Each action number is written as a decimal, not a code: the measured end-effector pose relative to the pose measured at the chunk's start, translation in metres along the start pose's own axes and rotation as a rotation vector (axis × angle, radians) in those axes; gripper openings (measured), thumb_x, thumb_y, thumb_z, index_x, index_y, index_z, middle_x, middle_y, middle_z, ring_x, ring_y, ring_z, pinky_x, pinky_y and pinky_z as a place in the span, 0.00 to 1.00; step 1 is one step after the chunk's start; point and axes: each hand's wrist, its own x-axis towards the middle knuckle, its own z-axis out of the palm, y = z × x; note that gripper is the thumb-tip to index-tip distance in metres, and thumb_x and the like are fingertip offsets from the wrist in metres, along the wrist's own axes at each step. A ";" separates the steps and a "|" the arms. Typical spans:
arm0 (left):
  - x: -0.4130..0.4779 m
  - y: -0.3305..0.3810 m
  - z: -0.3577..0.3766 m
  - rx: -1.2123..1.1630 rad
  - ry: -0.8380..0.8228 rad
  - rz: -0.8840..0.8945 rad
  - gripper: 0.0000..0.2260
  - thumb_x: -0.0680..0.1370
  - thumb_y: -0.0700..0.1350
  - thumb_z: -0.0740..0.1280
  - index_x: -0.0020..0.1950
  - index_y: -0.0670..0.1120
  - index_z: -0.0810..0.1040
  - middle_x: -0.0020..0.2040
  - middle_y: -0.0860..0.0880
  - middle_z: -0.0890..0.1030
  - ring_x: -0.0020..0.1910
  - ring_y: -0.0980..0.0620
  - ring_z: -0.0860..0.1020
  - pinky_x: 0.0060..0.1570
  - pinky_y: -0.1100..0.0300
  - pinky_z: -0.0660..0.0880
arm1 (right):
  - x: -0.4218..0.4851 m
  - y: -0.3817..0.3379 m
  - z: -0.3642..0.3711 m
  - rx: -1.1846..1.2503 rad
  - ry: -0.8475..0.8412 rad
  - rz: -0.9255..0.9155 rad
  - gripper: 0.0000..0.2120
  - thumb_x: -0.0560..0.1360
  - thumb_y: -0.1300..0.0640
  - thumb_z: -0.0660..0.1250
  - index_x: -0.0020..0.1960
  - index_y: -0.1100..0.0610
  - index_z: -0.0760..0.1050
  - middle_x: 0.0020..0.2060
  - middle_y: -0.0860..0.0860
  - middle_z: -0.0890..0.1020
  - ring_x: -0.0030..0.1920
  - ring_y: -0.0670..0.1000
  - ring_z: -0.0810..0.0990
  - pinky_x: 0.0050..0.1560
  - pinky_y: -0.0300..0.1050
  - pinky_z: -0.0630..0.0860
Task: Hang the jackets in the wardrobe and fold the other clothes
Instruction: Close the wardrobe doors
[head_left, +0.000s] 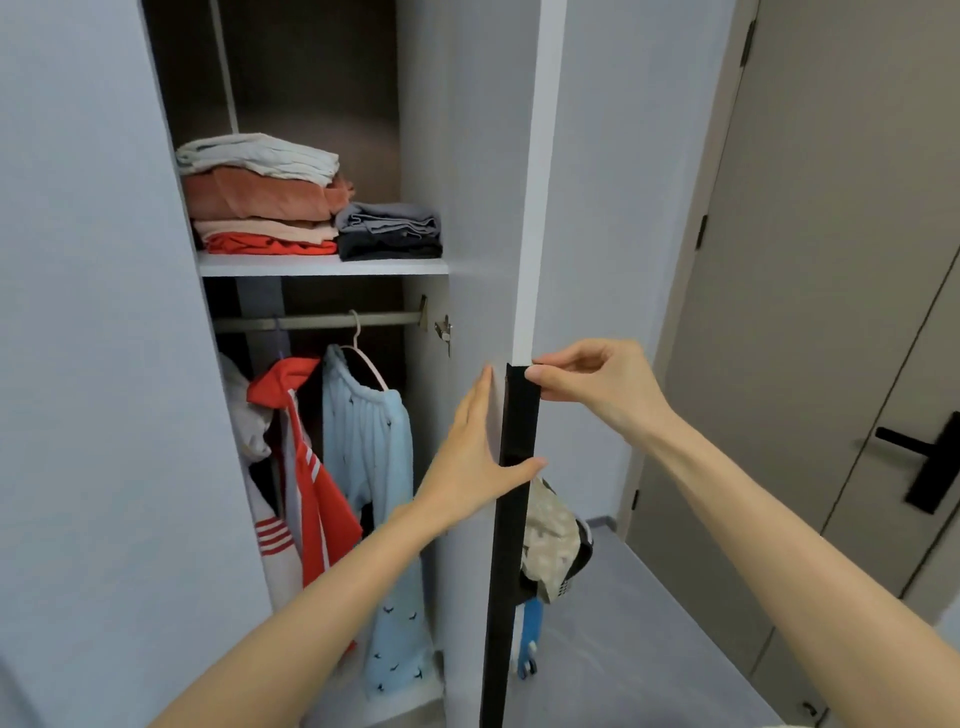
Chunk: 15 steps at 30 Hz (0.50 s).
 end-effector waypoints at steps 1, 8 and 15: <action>-0.004 -0.005 -0.008 0.002 0.012 -0.005 0.50 0.67 0.64 0.72 0.77 0.61 0.41 0.78 0.58 0.52 0.75 0.59 0.55 0.71 0.55 0.60 | 0.001 -0.002 0.007 0.008 -0.038 -0.008 0.05 0.68 0.61 0.77 0.43 0.60 0.83 0.37 0.53 0.86 0.40 0.51 0.86 0.41 0.37 0.80; -0.045 -0.039 -0.071 -0.025 0.121 -0.079 0.32 0.67 0.62 0.74 0.69 0.65 0.65 0.60 0.70 0.75 0.59 0.68 0.75 0.51 0.73 0.74 | 0.021 -0.009 0.075 0.096 -0.237 -0.068 0.05 0.69 0.64 0.75 0.43 0.65 0.83 0.34 0.53 0.85 0.35 0.48 0.84 0.38 0.36 0.79; -0.069 -0.076 -0.136 0.151 0.334 -0.264 0.25 0.66 0.61 0.74 0.61 0.56 0.76 0.52 0.60 0.81 0.45 0.65 0.80 0.45 0.73 0.75 | 0.051 -0.009 0.172 0.001 -0.240 -0.197 0.03 0.69 0.58 0.76 0.40 0.56 0.83 0.34 0.50 0.85 0.34 0.49 0.84 0.38 0.41 0.82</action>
